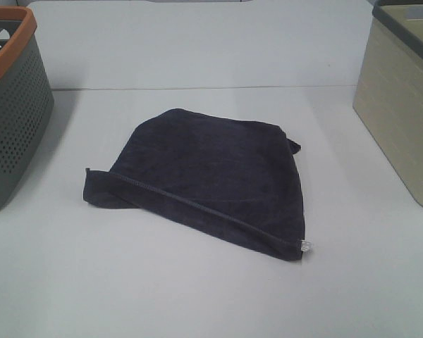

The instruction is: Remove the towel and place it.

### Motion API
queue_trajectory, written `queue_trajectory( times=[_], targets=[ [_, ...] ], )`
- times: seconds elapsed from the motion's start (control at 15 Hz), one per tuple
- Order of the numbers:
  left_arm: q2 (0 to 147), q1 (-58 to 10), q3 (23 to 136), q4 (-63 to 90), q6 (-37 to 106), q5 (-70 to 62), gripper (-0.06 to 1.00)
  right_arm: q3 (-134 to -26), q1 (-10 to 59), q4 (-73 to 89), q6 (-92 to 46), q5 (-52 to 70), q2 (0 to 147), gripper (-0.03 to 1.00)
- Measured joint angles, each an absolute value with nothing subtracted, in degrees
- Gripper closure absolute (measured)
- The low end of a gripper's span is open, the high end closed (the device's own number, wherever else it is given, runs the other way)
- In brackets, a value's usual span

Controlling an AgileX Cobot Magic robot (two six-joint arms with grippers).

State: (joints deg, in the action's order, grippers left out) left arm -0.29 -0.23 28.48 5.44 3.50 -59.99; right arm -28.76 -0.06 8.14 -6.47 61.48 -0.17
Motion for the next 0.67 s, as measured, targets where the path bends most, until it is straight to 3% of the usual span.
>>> queue_trajectory(
  times=[0.67],
  targets=[
    [-0.29,-0.23,28.48,5.44,3.44,-59.93,0.13,-28.76,-0.06,8.14,-6.59,61.48,-0.17,0.22]
  ],
)
